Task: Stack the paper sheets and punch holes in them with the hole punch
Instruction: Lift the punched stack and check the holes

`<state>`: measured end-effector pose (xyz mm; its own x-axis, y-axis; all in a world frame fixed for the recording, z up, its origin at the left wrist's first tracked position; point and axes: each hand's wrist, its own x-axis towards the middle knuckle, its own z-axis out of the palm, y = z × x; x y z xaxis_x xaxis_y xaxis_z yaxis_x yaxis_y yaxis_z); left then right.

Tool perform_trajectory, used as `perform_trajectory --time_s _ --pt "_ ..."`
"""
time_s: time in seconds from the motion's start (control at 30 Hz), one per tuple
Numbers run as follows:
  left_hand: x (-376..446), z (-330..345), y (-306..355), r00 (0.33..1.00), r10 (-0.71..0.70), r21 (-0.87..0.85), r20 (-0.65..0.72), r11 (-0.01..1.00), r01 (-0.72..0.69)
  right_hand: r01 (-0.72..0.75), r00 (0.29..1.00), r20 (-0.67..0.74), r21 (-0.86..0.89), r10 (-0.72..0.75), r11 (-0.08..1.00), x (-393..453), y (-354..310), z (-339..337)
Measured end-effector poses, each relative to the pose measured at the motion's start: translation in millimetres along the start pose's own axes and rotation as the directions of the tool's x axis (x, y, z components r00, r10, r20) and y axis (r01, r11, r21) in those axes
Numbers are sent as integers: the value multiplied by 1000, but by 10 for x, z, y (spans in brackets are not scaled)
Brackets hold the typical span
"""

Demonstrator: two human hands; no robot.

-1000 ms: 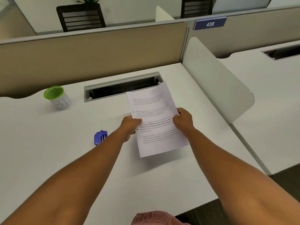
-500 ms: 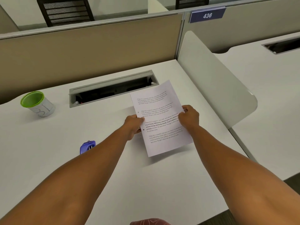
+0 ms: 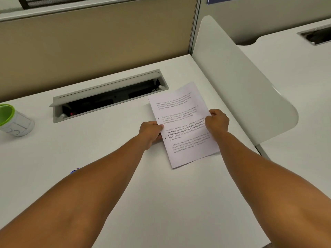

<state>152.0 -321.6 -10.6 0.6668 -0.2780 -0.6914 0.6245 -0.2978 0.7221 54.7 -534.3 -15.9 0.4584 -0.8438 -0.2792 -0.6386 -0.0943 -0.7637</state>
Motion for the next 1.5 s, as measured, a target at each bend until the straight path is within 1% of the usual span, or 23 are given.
perform_trajectory --time_s 0.3,0.47,0.6,0.73,0.8,0.87,0.9,0.97,1.03,1.13,1.2,1.27,1.33,1.5 --pt "309 275 126 1000 14 7 7 1000 -14 -19 998 -64 -17 18 1000 453 -38 -81" --pt "422 347 113 997 70 10 13 997 -70 -13 997 -78 -21 11 1000 581 -41 -78" --pt "481 372 92 991 131 88 -3 988 -130 -20 997 -71 -51 17 998 645 -27 -84" --pt "460 380 83 977 213 214 -25 955 -203 -37 997 -74 -54 33 998 645 10 -87" --pt "464 376 72 958 276 321 -77 917 -238 -41 996 -87 -61 36 997 627 24 -85" --pt "454 367 38 923 365 462 -119 844 -273 -29 995 -100 -99 19 995 607 23 -91" --pt "443 363 13 906 408 519 -112 802 -297 -23 995 -104 -116 11 993 596 21 -95" --pt "417 350 -42 868 492 627 -61 696 -350 -20 995 -102 -138 6 990 581 17 -100" --pt "397 322 -105 838 545 714 28 576 -398 -24 996 -91 -169 9 985 563 18 -94" --pt "371 276 -196 825 543 800 154 422 -427 -10 998 -66 -232 -5 973 534 28 -70" --pt "361 265 -242 825 533 838 189 351 -418 5 998 -62 -269 -22 963 520 34 -57" --pt "364 265 -254 824 532 852 197 323 -412 9 998 -61 -294 -28 956 516 39 -47" --pt "369 266 -250 827 526 856 199 318 -408 11 998 -54 -312 -29 950 517 47 -41" --pt "361 235 -230 829 519 832 206 354 -428 13 998 -50 -322 -31 947 492 60 -35"
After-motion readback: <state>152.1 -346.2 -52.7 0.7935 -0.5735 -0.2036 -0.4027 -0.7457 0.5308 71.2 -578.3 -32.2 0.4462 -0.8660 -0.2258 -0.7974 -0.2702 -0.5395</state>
